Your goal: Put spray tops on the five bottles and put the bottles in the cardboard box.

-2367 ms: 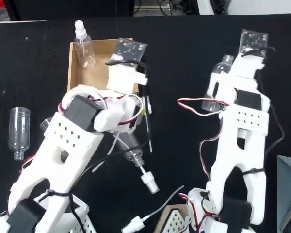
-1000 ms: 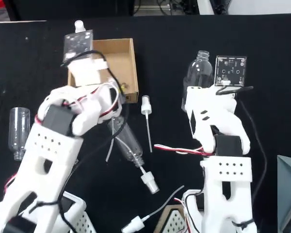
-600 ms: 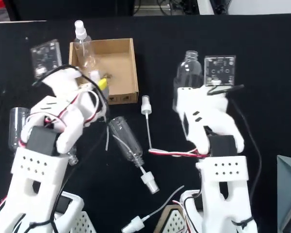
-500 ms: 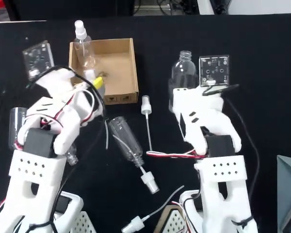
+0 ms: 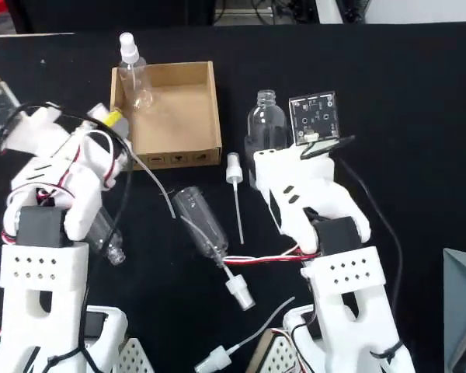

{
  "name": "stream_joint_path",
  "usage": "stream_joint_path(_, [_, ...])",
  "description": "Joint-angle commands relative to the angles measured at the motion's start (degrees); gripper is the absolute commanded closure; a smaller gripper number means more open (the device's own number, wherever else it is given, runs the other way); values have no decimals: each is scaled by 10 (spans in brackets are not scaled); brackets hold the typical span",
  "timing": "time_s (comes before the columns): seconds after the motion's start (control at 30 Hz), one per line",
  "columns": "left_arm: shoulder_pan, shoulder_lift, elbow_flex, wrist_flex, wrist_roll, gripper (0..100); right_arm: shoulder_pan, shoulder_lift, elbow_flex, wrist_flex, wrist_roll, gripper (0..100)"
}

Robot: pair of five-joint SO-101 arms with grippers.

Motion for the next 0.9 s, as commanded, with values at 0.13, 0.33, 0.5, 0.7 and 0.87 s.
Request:
stream_joint_path(0.13, [-22, -15, -8, -15, 23, 971, -13, -44, -7, -15, 0, 986])
stream_joint_path(0.33, [-23, -20, 28, -65, 22, 971, -13, -114, 8, 4, 7, 986])
stream_joint_path(0.5, [-33, -20, 63, -120, 22, 971, -13, -122, 37, -30, 27, 986])
stream_joint_path(0.7, [-60, -20, 64, -125, 53, 971, -21, -124, 64, -62, 29, 986])
stream_joint_path(0.87, [-88, -20, 65, -122, 112, 971, -69, -124, 87, -78, 62, 986])
